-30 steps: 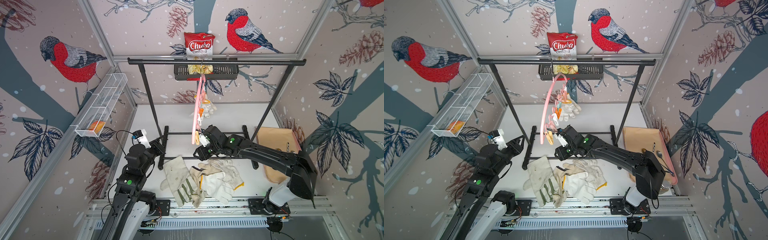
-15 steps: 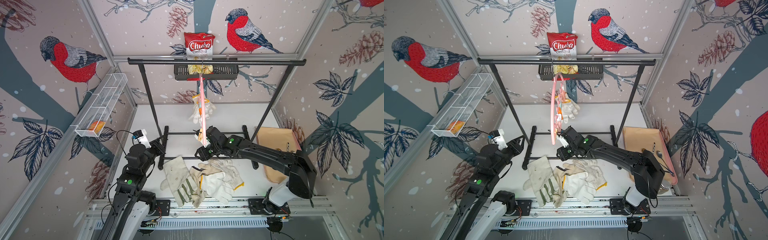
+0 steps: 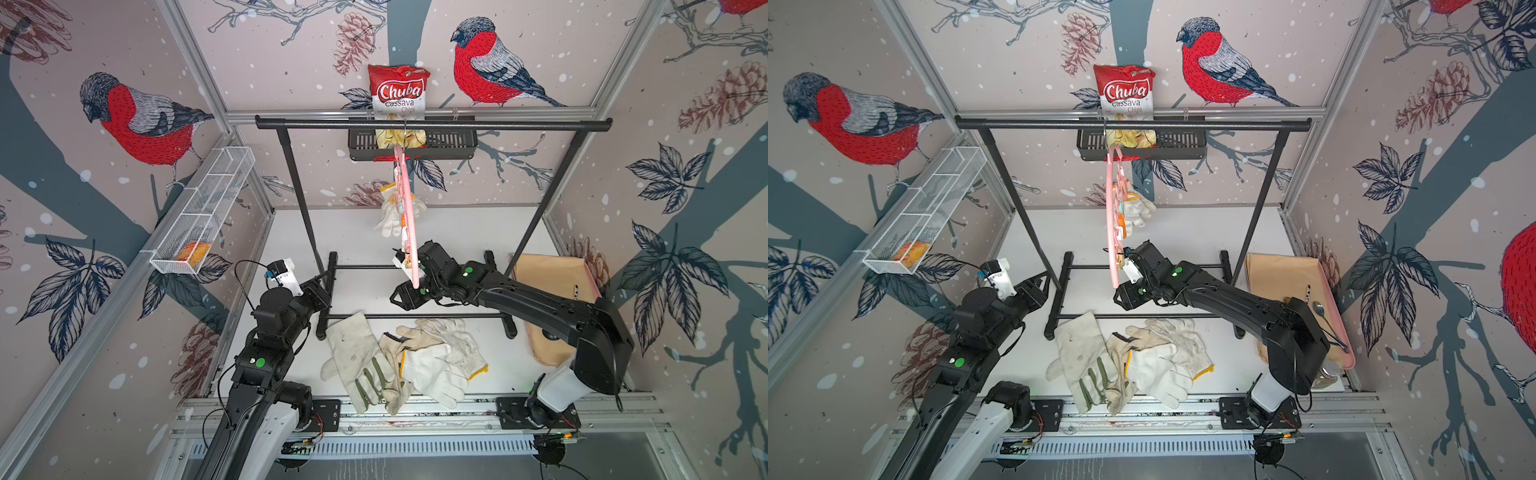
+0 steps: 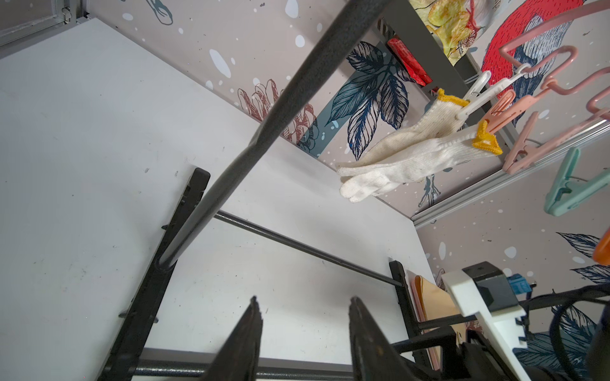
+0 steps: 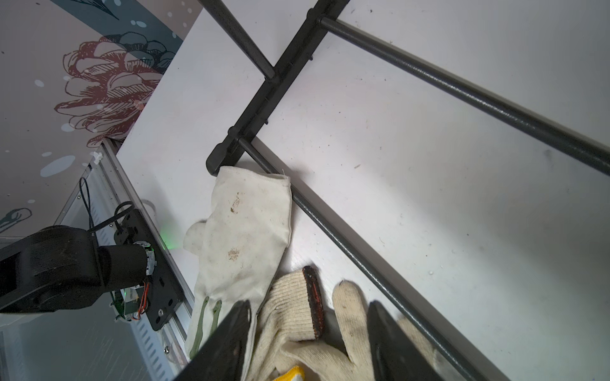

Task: Clip the gloves onto a hanger to dry
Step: Pick up the glove from the center of the board.

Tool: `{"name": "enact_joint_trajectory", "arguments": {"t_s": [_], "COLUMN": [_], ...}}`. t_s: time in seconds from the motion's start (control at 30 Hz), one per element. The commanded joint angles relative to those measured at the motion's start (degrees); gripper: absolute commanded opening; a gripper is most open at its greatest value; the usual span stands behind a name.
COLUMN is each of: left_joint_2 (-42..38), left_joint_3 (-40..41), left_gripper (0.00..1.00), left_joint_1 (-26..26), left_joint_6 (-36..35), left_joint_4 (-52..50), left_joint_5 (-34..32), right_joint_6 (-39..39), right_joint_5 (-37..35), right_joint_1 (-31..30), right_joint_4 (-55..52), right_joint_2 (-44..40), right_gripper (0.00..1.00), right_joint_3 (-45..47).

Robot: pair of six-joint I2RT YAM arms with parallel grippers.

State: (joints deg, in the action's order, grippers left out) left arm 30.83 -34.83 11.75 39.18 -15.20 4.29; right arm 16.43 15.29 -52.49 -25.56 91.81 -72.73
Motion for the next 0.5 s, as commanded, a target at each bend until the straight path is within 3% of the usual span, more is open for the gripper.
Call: {"name": "enact_joint_trajectory", "arguments": {"t_s": [0.0,0.47], "left_joint_2": [-0.1,-0.7], "left_joint_3": [0.3,0.5], "left_gripper": [0.44,0.44], "left_joint_1": [-0.1,-0.1], "left_joint_6": [0.3,0.4], "left_joint_4": [2.3,2.0], "left_joint_5": [0.2,-0.1], "right_joint_6": [-0.9,-2.1], "right_joint_5": [0.7,4.0], "right_joint_1": [0.3,2.9], "right_joint_4": [0.0,0.2], "right_joint_2": [0.3,2.7], "right_gripper": [0.6,0.59], "right_joint_3": [-1.4,-1.6]}}
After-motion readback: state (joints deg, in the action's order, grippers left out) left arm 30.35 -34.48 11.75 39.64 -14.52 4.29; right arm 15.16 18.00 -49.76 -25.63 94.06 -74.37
